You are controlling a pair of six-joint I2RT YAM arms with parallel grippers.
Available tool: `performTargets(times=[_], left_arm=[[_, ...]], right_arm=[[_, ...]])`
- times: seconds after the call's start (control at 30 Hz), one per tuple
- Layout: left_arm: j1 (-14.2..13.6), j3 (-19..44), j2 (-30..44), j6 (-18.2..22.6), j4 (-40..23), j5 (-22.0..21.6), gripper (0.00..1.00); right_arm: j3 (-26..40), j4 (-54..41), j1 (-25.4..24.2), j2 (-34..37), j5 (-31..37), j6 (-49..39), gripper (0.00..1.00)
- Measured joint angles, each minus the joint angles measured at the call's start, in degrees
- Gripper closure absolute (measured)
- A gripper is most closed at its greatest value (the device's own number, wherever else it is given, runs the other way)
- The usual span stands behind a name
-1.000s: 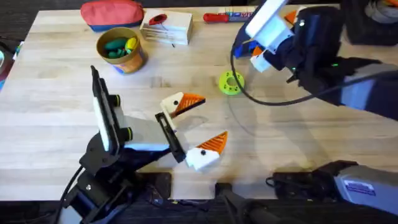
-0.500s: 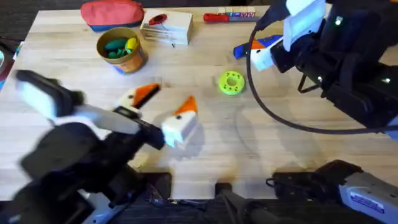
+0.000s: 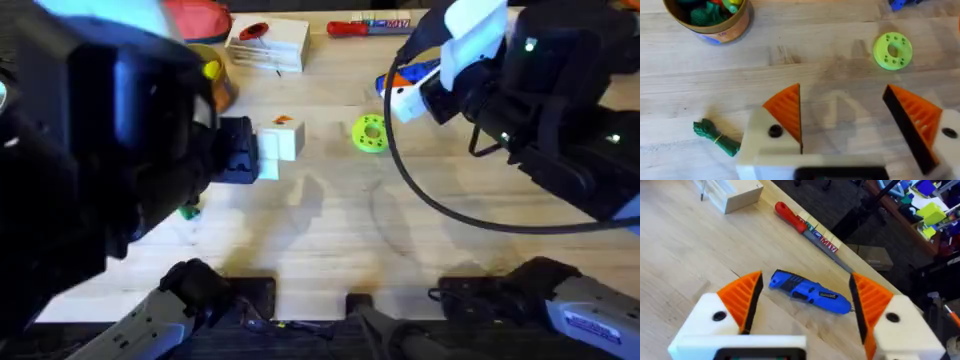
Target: Pick up the gripper from the table and insert it into the empty holder that is missing its gripper. Then pick up a screw, insert it into the mounting hole, and use the screwdriver to tighten it. Finally, clean up the table by picking up the vegetable and placing it into the bucket.
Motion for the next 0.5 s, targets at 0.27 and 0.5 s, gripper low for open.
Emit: performTargets(times=[0.27,0.5], left_arm=[[15.6,0.8,3.3,-19.6,-13.3,-2.0,0.015],[34.8,0.8,8.6,-22.2,-13.5,1.1,0.016]], right_arm=[[0.0,0.3,0.0,0.0,0.0,0.0,0.01],[0.0,0.6,0.0,0.0,0.0,0.0,0.01]])
